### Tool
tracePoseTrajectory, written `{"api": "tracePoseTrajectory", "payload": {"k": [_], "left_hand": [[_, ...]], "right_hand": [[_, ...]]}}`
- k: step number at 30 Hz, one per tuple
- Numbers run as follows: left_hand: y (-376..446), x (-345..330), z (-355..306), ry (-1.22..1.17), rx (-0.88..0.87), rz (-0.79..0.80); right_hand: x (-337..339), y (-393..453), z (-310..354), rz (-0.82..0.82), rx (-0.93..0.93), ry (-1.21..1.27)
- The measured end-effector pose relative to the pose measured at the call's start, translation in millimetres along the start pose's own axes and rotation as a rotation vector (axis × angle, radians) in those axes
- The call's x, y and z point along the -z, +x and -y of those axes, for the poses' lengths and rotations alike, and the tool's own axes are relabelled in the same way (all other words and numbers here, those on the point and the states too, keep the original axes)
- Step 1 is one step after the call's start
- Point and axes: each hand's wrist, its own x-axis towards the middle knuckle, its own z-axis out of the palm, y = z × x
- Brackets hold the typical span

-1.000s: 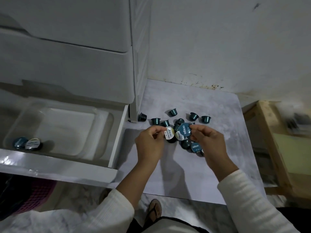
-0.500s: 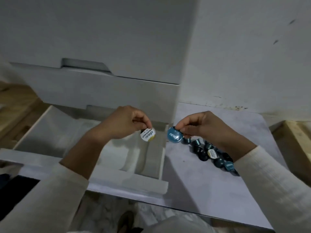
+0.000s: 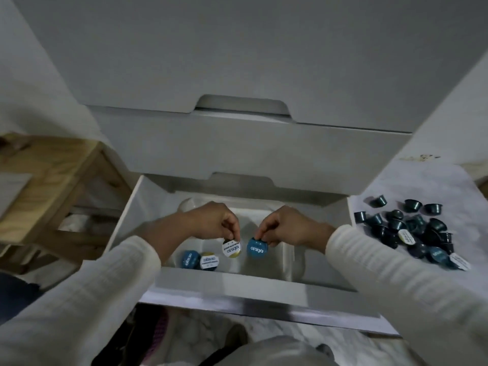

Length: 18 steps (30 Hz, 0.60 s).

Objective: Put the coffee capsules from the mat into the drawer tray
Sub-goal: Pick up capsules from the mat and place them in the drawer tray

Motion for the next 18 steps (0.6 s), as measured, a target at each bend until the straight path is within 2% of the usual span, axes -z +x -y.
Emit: {"api": "tracePoseTrajectory", "payload": {"k": [7,18], "left_hand": [[13,-11,32,-0.026,-0.01,0.109],[17,-19,37,-0.039,-0.018,0.185]], "right_hand": [[-27,24,-11,0.037,-0.139,-0.038],[-37,31,-19,0.128,-0.15,-0.017]]}}
